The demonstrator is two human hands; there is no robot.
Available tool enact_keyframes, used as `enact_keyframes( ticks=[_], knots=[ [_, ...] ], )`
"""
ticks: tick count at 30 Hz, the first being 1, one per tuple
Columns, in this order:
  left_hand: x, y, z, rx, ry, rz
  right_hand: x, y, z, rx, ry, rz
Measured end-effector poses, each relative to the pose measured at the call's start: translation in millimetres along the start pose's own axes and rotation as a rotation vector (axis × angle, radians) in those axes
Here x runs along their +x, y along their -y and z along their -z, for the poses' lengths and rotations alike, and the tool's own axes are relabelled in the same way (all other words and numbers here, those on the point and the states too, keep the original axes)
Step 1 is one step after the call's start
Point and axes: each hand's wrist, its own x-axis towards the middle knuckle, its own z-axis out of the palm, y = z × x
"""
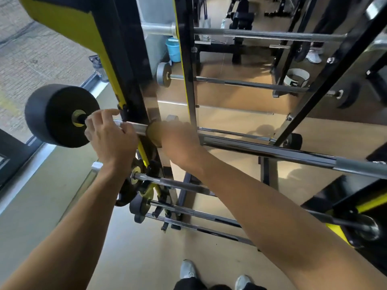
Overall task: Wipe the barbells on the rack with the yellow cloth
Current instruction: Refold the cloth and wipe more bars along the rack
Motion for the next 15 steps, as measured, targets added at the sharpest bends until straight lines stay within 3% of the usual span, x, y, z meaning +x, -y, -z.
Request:
enact_keyframes(
  ticks=[2,9,15],
  knots=[
    [-22,-27,2,-0.101,-0.052,-0.066,-11,-15,5,-0.005,0.026,-0.001],
    [-90,-128,-25,-0.340,0.082,-0.304,-102,-119,23,-0.005,0.150,-0.061],
    [-164,-241,-59,-0.321,0.412,-0.465,-208,-238,31,0.004,0.189,-0.195]
  ],
)
